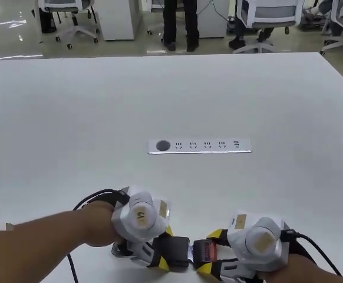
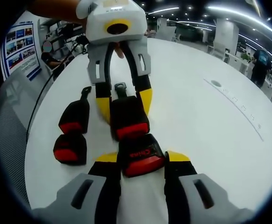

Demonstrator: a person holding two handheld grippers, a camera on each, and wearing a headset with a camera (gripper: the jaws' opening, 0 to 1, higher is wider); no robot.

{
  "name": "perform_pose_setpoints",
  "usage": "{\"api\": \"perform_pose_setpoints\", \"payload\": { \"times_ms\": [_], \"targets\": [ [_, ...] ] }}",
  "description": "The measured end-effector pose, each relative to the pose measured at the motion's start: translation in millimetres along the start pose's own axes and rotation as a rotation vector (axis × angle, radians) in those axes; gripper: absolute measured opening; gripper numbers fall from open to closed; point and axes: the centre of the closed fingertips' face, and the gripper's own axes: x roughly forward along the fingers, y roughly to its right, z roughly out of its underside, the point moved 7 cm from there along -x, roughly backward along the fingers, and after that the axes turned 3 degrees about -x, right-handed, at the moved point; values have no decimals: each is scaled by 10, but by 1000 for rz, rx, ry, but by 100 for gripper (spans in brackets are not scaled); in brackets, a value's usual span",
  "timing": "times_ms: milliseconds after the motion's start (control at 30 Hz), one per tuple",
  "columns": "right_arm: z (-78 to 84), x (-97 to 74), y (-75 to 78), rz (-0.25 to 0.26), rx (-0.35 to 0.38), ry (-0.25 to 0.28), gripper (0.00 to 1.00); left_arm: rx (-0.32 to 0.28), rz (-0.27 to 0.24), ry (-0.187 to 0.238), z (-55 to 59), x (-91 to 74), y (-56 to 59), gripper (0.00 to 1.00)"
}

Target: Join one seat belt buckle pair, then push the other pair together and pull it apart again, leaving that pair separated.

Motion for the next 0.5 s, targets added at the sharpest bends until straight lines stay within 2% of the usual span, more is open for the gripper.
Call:
{"api": "perform_pose_setpoints", "payload": {
  "times_ms": [133, 500],
  "targets": [
    [-4, -1, -2, 1, -4, -1, 34, 2, -1, -3, 26, 15, -27, 34],
    [-22, -13, -15, 5, -21, -11, 34, 5, -2, -13, 8, 14, -24, 35]
  ]
}}
